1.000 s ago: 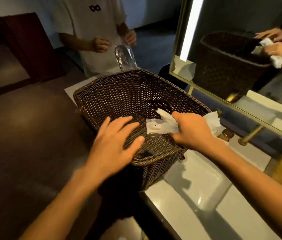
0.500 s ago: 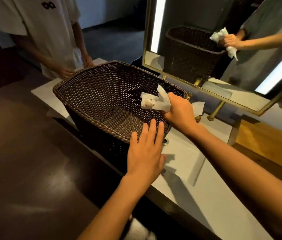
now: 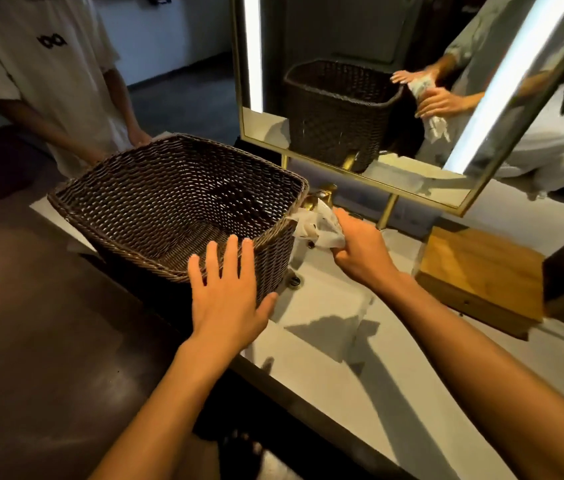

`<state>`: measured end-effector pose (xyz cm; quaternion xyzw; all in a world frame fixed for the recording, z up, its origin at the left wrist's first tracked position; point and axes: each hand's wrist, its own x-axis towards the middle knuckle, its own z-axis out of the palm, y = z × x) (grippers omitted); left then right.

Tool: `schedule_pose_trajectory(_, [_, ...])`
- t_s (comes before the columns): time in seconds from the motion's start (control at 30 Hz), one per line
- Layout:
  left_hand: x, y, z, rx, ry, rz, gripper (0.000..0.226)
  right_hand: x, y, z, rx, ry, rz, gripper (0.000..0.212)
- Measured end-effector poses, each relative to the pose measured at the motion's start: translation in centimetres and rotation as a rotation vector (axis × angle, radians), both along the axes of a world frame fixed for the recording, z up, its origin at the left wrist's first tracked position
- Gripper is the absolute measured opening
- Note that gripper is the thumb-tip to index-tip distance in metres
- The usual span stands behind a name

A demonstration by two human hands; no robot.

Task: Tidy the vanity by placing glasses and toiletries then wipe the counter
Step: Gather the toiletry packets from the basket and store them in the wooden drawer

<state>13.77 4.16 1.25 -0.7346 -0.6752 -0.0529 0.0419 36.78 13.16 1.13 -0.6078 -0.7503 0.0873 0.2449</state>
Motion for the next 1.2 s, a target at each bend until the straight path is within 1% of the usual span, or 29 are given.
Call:
schedule_pose_trajectory(0.07, [2.6,0.2,0.2,-0.037,-0.017,-0.014,0.093,4.3,0.1,-0.6,-0.034,-0.018,-0.070,0.037])
schedule_pose_trajectory(0.17, [7.9,0.8,-0.4,-0.112,-0.093,-0.104,0.087,11.1,0.3,-1.9,-0.110,-0.030,-0.131,0.027])
schedule_pose_trajectory(0.23, [12.4,1.4,-1.7,-0.231,-0.224,-0.193,0.079,15.9,0.4,-2.8,-0.165,-0.077,-0.158,0.026])
schedule_pose_trajectory(0.37, [22.2,3.1,-5.5,-0.584,-0.571,-0.248,0.065,24.7,1.4,-4.6,-0.344,-0.217,-0.283,0.039])
schedule_pose_trajectory(0.4, [24.7,3.6,-6.6,-0.634,-0.649,-0.243,0.065,26.5,1.7,-5.0,-0.377,-0.251,-0.327,0.043])
schedule_pose_trajectory(0.5, [30.3,4.8,-9.3,-0.748,-0.841,-0.189,0.061,30.3,2.6,-6.7,-0.377,-0.304,-0.365,0.052])
schedule_pose_trajectory(0.6, [34.8,6.4,-11.7,-0.859,-0.989,-0.090,0.050,33.6,3.7,-9.3,-0.423,-0.356,-0.397,0.059])
schedule_pose_trajectory(0.67, [36.8,7.6,-12.8,-0.892,-1.045,-0.019,0.043,35.2,4.0,-11.2,-0.379,-0.362,-0.398,0.060])
schedule_pose_trajectory(0.73, [38.8,8.4,-14.0,-0.919,-1.079,0.032,0.035,36.4,4.0,-12.9,-0.281,-0.341,-0.376,0.062])
schedule_pose_trajectory(0.83, [41.1,8.6,-15.1,-0.987,-1.180,0.113,0.028,37.1,3.9,-14.7,-0.224,-0.266,-0.376,0.073])
schedule_pose_trajectory(0.9, [42.5,8.9,-15.7,-0.983,-1.139,0.113,0.025,37.4,4.2,-15.5,-0.191,-0.220,-0.387,0.078])
schedule_pose_trajectory(0.97, [43.4,9.1,-15.9,-0.958,-1.109,0.109,0.026,37.5,4.2,-16.1,-0.160,-0.210,-0.398,0.081])
schedule_pose_trajectory(1.1, [44.7,9.1,-15.8,-0.916,-1.161,0.149,0.037,37.6,4.0,-17.1,-0.113,-0.200,-0.407,0.088])
schedule_pose_trajectory(1.2, [45.1,9.2,-15.7,-0.936,-1.305,0.264,0.032,37.7,4.1,-17.1,-0.091,-0.188,-0.402,0.090])
